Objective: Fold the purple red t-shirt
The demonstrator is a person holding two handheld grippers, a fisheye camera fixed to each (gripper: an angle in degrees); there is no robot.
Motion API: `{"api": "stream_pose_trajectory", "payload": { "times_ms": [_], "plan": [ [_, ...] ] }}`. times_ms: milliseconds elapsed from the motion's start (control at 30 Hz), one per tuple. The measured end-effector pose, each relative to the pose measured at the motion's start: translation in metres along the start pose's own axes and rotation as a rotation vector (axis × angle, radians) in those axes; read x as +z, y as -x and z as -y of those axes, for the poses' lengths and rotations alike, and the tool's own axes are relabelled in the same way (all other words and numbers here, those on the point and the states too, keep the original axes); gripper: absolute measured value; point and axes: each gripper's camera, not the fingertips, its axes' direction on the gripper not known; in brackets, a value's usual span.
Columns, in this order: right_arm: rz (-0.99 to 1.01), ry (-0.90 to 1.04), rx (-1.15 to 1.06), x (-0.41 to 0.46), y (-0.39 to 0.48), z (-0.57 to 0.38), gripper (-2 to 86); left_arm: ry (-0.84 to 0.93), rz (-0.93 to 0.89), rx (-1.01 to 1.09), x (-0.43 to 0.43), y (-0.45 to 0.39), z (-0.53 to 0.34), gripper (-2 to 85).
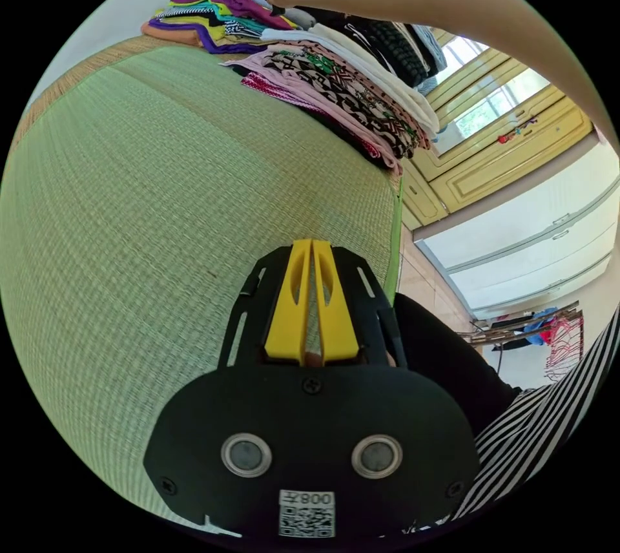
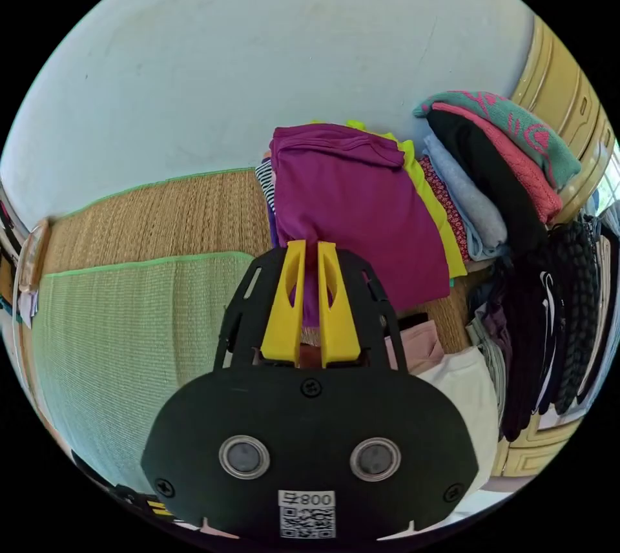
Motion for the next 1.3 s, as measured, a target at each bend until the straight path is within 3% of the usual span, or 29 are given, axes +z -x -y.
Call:
{"api": "stream_pose_trajectory", "payload": {
  "times_ms": [133, 433, 700, 933, 1233, 1300],
  "plan": [
    [0.073, -0.016, 0.045, -0.008, 0.001, -0.010, 2.7, 0.006, -0.092, 0.008, -0.037, -0.018, -0.014, 0.2],
    [0.574, -0.099, -0.059, -0.114, 0.031, -0.088, 2.0, -0.117, 0.119, 0.010, -0.222, -0.089, -0.085, 0.4],
    [0.940, 0.009, -0.226, -0.182, 0.082, -0.219, 2.0, -0.341, 0.175, -0.243, -0.366, -0.184, -0.240, 5.1],
    [1.169, 0.144, -0.243, -0.172, 0.097, -0.298, 1.9, -0.375, 0.236, -0.340, -0.400, -0.263, -0.310, 10.0],
    [1.137, 0.212, -0.238, -0.150, 0.086, -0.360, 1.9, -0.318, 0.181, -0.242, -0.391, -0.337, -0.282, 8.3],
    [1.155, 0.197, -0.242, -0.149, 0.078, -0.368, 1.9, -0.298, 0.246, -0.267, -0.396, -0.349, -0.276, 5.8]
  ]
}}
